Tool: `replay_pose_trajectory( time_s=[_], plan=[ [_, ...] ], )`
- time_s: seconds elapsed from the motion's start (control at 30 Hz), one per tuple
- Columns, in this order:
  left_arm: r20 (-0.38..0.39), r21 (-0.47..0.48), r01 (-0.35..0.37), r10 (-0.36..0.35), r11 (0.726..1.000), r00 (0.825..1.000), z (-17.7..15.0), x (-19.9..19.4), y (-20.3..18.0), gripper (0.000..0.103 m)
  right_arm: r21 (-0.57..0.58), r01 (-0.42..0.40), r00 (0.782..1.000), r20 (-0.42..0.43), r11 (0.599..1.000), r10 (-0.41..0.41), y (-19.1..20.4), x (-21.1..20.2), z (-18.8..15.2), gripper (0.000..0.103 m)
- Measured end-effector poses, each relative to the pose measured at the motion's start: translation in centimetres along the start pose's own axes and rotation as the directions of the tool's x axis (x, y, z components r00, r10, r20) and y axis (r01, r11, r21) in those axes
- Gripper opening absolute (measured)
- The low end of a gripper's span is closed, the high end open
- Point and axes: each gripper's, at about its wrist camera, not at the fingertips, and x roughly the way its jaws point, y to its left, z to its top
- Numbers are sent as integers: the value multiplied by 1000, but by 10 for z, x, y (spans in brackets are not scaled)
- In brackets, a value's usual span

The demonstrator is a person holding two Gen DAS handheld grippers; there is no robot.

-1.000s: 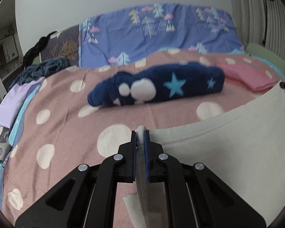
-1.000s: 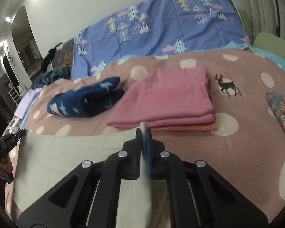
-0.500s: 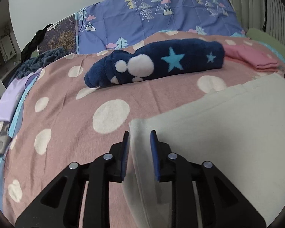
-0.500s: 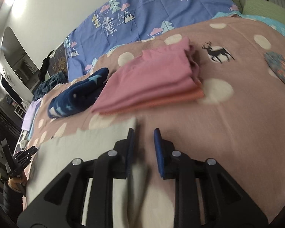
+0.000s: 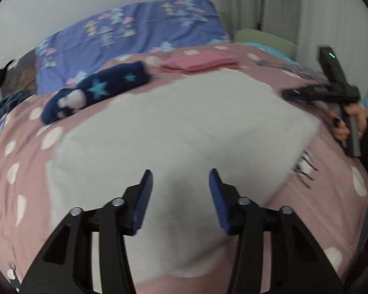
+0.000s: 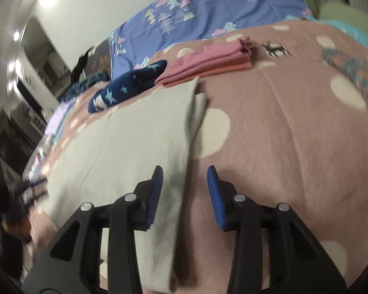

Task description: Fold small clothes

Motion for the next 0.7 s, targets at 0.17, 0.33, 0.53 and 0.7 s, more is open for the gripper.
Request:
replay_pose_trajectory(
  time_s=[0.17, 0.33, 0.53, 0.7],
  plan=[
    [-22, 199, 41, -37, 979, 999, 14, 27, -109, 61, 121, -79, 995, 76, 989, 70, -29, -12, -2, 39],
    [-24, 298, 55, -50, 953, 998, 36, 57, -183, 61, 163, -156, 984, 107, 974, 140, -44, -19, -3, 40],
    [-35, 362, -10, 25, 932, 999, 53, 89, -226, 61, 180, -223, 971, 132, 958, 201, -52, -24, -2, 42],
    [-25, 317, -36, 46, 948, 999, 67, 97, -228, 62, 213, -240, 964, 170, 947, 206, -62, -33, -1, 42]
  ],
)
